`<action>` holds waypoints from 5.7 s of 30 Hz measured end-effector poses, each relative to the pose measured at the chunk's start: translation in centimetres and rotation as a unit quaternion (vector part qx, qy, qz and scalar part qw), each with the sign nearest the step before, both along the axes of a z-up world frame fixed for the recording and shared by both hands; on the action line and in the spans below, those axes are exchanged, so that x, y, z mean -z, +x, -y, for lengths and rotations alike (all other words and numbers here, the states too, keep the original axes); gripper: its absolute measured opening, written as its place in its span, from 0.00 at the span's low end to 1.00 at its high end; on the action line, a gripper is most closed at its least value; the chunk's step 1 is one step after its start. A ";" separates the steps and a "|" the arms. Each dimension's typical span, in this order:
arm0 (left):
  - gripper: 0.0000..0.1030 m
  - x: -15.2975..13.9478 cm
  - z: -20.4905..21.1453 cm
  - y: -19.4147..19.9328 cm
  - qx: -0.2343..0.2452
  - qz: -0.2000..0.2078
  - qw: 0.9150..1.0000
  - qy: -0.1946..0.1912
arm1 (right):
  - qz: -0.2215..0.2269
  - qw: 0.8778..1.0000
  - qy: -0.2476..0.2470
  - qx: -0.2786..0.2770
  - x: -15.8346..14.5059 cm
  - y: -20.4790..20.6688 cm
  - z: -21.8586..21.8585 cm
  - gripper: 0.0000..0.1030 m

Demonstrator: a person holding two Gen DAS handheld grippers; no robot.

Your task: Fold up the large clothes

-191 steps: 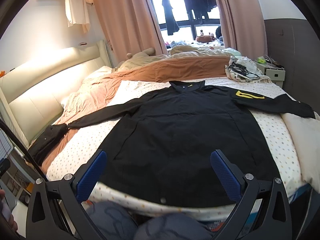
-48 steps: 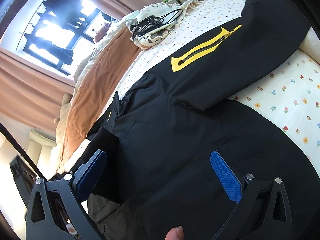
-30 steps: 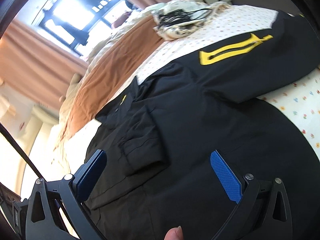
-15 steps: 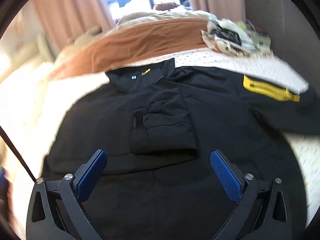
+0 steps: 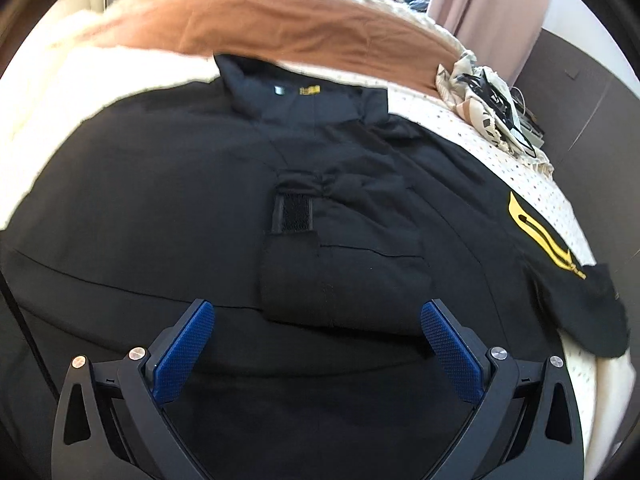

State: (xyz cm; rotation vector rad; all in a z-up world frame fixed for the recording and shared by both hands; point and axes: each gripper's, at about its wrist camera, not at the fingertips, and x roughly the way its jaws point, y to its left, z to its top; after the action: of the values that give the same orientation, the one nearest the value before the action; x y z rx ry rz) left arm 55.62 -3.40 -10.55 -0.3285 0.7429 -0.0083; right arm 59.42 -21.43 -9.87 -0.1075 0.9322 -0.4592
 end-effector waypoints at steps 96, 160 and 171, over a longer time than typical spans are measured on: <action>1.00 1.9 2.6 0.1 0.029 -0.007 0.991 -0.128 | 0.229 0.882 0.405 0.074 -0.8 -7.5 15.7 0.04; 1.00 1.7 6.0 0.0 0.065 -0.007 0.992 -0.105 | 0.250 0.901 0.254 0.247 -1.9 -24.4 24.7 0.23; 1.00 0.2 1.9 -0.6 0.033 0.021 0.988 -0.149 | 0.341 0.903 0.212 0.153 -9.2 -23.7 18.3 0.14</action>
State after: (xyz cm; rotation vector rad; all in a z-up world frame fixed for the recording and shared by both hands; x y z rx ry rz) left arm 55.03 -5.25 -10.76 -0.5860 0.7109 -0.1901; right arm 35.72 -39.70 -0.69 0.5778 0.3317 -0.5228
